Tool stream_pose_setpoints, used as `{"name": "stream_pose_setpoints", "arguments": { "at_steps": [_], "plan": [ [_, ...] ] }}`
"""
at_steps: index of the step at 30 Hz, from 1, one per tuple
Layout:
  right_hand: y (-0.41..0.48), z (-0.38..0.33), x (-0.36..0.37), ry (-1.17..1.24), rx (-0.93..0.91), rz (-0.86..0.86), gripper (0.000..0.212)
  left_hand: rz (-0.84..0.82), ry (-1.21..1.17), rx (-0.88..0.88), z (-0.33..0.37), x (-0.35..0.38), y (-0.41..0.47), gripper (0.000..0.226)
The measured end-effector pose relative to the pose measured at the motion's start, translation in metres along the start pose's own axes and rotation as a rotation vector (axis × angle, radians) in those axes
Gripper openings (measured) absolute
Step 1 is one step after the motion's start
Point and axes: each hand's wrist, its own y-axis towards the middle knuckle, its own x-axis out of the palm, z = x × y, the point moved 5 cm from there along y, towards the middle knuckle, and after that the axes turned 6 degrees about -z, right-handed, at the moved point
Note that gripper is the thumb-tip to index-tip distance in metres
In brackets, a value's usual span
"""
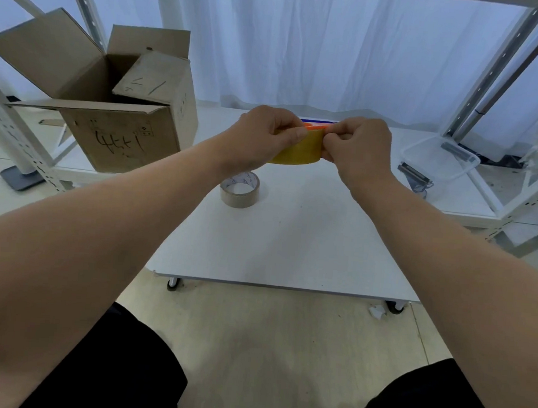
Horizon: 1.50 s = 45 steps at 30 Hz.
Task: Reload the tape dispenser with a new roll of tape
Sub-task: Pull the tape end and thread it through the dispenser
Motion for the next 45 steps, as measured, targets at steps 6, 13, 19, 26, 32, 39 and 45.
{"name": "stream_pose_setpoints", "arguments": {
  "at_steps": [6,13,19,26,32,39,45],
  "plan": [
    [-0.005,-0.009,0.006,0.061,-0.014,-0.082,0.021,0.112,0.218,-0.082,-0.005,-0.007,0.005,0.028],
    [-0.004,-0.006,0.006,0.084,0.014,-0.068,0.022,0.138,0.157,-0.020,-0.004,-0.003,0.004,0.024],
    [-0.002,-0.004,0.007,0.063,0.005,-0.050,0.019,0.122,0.132,0.002,-0.005,-0.003,0.004,0.023],
    [0.000,-0.001,0.004,0.098,0.028,-0.074,0.019,0.116,0.073,-0.014,-0.004,-0.001,0.005,0.021],
    [0.000,0.000,0.005,0.075,0.038,-0.078,0.019,0.111,0.078,-0.015,-0.005,0.001,0.005,0.023],
    [-0.001,0.003,0.001,0.059,0.057,-0.065,0.017,0.118,0.032,-0.025,-0.004,0.003,0.006,0.026],
    [-0.002,-0.002,0.006,0.088,0.052,-0.096,0.022,0.133,-0.006,-0.044,-0.009,0.002,0.005,0.027]
  ]
}}
